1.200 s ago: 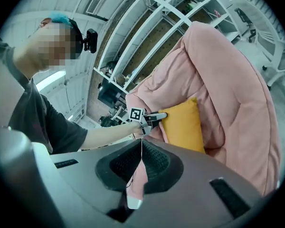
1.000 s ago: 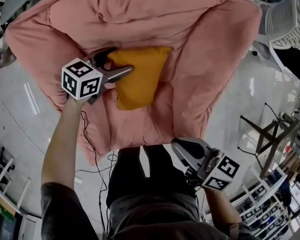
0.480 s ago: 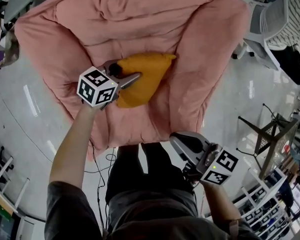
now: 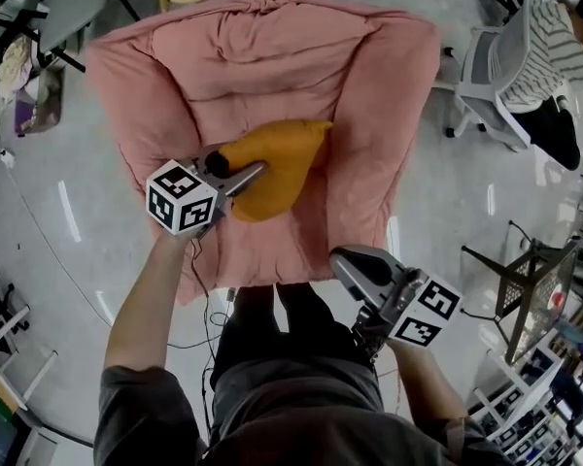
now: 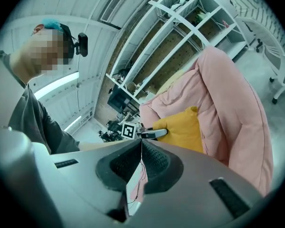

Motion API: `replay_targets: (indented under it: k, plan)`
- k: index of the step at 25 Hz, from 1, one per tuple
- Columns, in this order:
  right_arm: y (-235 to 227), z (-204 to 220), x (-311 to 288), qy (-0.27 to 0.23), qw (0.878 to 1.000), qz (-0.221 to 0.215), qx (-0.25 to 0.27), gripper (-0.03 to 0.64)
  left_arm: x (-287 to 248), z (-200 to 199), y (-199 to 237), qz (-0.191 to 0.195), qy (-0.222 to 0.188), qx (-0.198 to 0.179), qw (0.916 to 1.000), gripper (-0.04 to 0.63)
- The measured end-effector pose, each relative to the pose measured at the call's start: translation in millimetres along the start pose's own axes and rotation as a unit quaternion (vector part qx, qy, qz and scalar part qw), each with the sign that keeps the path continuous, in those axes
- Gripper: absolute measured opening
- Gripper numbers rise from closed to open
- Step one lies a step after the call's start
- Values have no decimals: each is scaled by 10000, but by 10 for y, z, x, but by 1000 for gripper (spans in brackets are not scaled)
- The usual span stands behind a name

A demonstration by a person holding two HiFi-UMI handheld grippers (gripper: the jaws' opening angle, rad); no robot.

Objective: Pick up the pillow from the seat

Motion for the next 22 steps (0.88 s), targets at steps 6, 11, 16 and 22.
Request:
replay_targets:
  k: [6, 11, 16, 22]
  plan:
    - [371, -330, 75, -298, 9981, -251, 467, 15, 623, -569, -572, -168, -630, -350, 9973, 160]
    - [724, -606, 200, -523, 9944, -411, 816, 15, 1081, -1052, -1093, -301, -1044, -637, 9920, 160]
    - [1061, -804, 353, -784, 9882, -584, 1180, 15, 1487, -1419, -1595, -439, -1344, -987, 9850, 160]
    - [1419, -1087, 562, -1142, 9763, -838, 1638, 15, 1804, -1749, -2088, -600, -1652, -1220, 9768, 160]
Point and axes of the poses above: the fingertips, and each gripper's own axes: x backward along the fingers, y to its left, z out of its underside, the point moved 10 cm from there along x, backward along the fingers, and after that the axes turned 1 degree about -z, right-handed, at the moved point
